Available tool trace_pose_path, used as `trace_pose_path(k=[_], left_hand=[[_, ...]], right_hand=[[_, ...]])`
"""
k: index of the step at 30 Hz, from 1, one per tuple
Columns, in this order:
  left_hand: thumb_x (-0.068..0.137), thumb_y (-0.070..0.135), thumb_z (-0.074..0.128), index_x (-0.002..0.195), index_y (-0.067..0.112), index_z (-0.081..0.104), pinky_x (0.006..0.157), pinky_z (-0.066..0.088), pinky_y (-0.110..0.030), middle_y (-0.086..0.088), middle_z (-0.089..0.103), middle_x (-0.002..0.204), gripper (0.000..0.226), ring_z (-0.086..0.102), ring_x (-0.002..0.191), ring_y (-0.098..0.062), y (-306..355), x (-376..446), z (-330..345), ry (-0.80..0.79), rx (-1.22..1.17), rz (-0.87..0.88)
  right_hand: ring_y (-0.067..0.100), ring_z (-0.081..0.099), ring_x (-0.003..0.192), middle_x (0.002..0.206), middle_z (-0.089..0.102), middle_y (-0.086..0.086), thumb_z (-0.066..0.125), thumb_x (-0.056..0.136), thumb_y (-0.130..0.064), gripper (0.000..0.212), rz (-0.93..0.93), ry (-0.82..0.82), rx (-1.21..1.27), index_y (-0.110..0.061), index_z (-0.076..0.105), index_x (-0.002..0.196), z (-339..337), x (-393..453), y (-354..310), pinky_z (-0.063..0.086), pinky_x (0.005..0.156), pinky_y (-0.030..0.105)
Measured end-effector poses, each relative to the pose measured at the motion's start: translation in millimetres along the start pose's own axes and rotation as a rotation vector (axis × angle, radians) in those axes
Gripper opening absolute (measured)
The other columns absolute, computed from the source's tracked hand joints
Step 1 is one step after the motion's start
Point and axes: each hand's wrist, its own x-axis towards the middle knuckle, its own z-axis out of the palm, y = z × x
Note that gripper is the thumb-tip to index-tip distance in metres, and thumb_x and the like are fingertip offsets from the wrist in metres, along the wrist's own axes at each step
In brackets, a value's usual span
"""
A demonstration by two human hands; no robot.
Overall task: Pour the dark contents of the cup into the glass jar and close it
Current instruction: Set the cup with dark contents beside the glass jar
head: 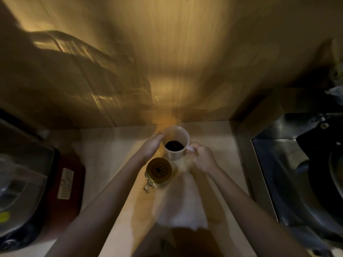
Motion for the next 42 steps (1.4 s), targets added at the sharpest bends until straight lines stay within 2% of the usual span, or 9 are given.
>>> trace_pose_path(k=[10,14,17,21,26,29,32,37,42], left_hand=[[0.093,0.044,0.028,0.134,0.019,0.04,0.105,0.03,-0.037,-0.004,0.045,0.14,0.05,0.038,0.132,-0.019,39,-55,23,-0.036,-0.113,0.18],[0.09,0.049,0.032,0.126,0.021,0.045,0.107,0.032,-0.039,0.003,0.047,0.132,0.047,0.041,0.129,-0.015,31,-79,40,-0.082,-0.135,0.144],[0.088,0.05,0.037,0.124,0.03,0.043,0.11,0.032,-0.043,0.007,0.047,0.133,0.042,0.042,0.124,-0.009,15,-98,61,-0.105,-0.197,0.112],[0.092,0.04,0.035,0.136,0.024,0.037,0.106,0.032,-0.036,0.006,0.041,0.142,0.047,0.036,0.132,-0.011,-4,-125,85,-0.128,-0.228,0.09],[0.095,0.027,0.033,0.118,0.033,0.038,0.097,0.03,-0.027,0.012,0.044,0.123,0.024,0.037,0.12,-0.006,-27,-152,103,-0.181,-0.302,0.106],[0.095,0.028,0.032,0.118,0.032,0.039,0.097,0.034,-0.025,0.011,0.042,0.125,0.024,0.037,0.119,-0.006,-43,-159,107,-0.179,-0.255,0.096],[0.095,0.025,0.032,0.122,0.025,0.042,0.07,0.042,-0.004,0.006,0.043,0.124,0.029,0.04,0.109,-0.005,-52,-161,112,-0.145,-0.267,0.043],[0.094,0.028,0.036,0.14,0.019,0.032,0.096,0.033,-0.029,-0.003,0.037,0.146,0.047,0.034,0.132,-0.019,-65,-160,113,-0.097,-0.217,-0.034],[0.094,0.028,0.037,0.138,0.02,0.034,0.087,0.036,-0.027,-0.002,0.041,0.143,0.045,0.038,0.12,-0.01,-71,-157,112,-0.068,-0.245,0.0]], right_hand=[[0.023,0.05,0.069,0.068,0.054,0.011,0.053,0.089,-0.003,0.02,0.018,0.194,0.166,-0.006,0.053,0.069,-48,-22,-12,0.035,0.06,0.03],[0.023,0.048,0.069,0.07,0.051,0.02,0.051,0.089,0.0,0.017,0.012,0.236,0.218,0.008,0.054,0.074,-62,-48,-1,0.036,0.062,0.03],[0.019,0.043,0.065,0.065,0.044,0.017,0.05,0.087,0.005,0.024,0.004,0.267,0.256,0.002,0.049,0.063,-65,-71,12,0.033,0.059,0.029],[0.016,0.039,0.062,0.062,0.041,0.013,0.049,0.085,0.009,0.035,0.045,0.281,0.253,-0.01,0.042,0.055,-59,-98,32,0.029,0.054,0.025],[0.007,0.031,0.055,0.051,0.032,-0.003,0.051,0.076,0.013,0.044,0.104,0.291,0.211,-0.019,0.036,0.048,-40,-124,54,0.026,0.046,0.016],[0.009,0.032,0.056,0.048,0.031,-0.007,0.053,0.078,0.01,0.053,0.129,0.264,0.198,-0.024,0.031,0.045,-29,-138,64,0.026,0.051,0.023],[0.016,0.038,0.061,0.05,0.037,-0.008,0.053,0.079,0.01,0.052,0.131,0.226,0.178,-0.027,0.034,0.048,-21,-148,69,0.028,0.056,0.029],[0.011,0.035,0.052,0.05,0.035,-0.008,0.056,0.078,0.007,0.052,0.128,0.215,0.137,-0.029,0.031,0.05,-10,-163,72,0.026,0.05,0.028],[0.013,0.037,0.056,0.051,0.037,-0.006,0.057,0.079,0.004,0.047,0.184,0.215,0.211,-0.025,0.035,0.049,2,-168,76,0.028,0.053,0.028]])
